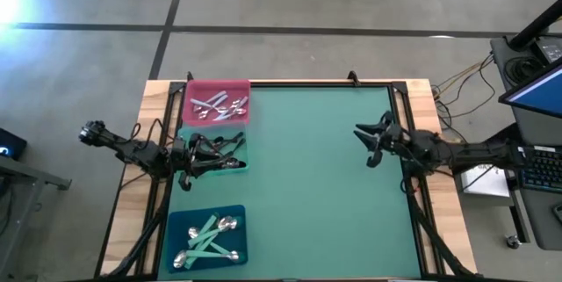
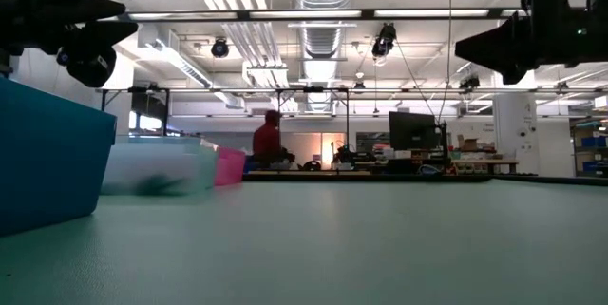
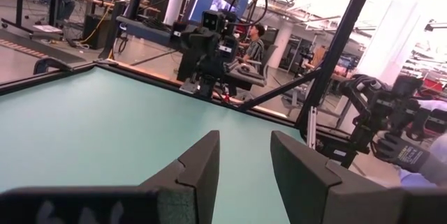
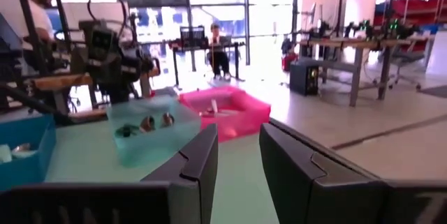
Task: Sort silverware by color (type)
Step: Return to Home Position
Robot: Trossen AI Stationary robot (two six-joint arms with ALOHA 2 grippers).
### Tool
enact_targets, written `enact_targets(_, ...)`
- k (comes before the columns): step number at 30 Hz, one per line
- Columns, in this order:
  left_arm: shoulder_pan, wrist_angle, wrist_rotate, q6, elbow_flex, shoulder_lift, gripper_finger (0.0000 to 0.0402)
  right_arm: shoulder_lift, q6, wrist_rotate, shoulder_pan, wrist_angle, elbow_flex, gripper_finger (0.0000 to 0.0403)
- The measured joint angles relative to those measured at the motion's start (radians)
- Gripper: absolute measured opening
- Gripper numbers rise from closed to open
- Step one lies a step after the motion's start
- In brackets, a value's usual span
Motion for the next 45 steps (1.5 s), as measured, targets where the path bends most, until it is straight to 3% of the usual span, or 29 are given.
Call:
enact_targets(7, 0.000, -0.002, 0.000, 0.000, 0.000, 0.000, 0.0114, -0.101, -0.038, 0.000, -0.037, -0.055, -0.004, 0.0098)
enact_targets(18, 0.000, -0.001, 0.000, 0.000, 0.000, 0.000, 0.0114, -0.215, -0.096, 0.000, -0.186, -0.062, -0.007, 0.0098)
enact_targets(33, 0.000, 0.000, 0.000, 0.000, 0.000, 0.000, 0.0114, -0.221, -0.080, 0.000, -0.455, -0.111, -0.011, 0.0098)
enact_targets(45, 0.000, 0.001, 0.000, 0.000, 0.000, 0.000, 0.0114, -0.221, -0.080, 0.000, -0.468, -0.111, -0.011, 0.0098)
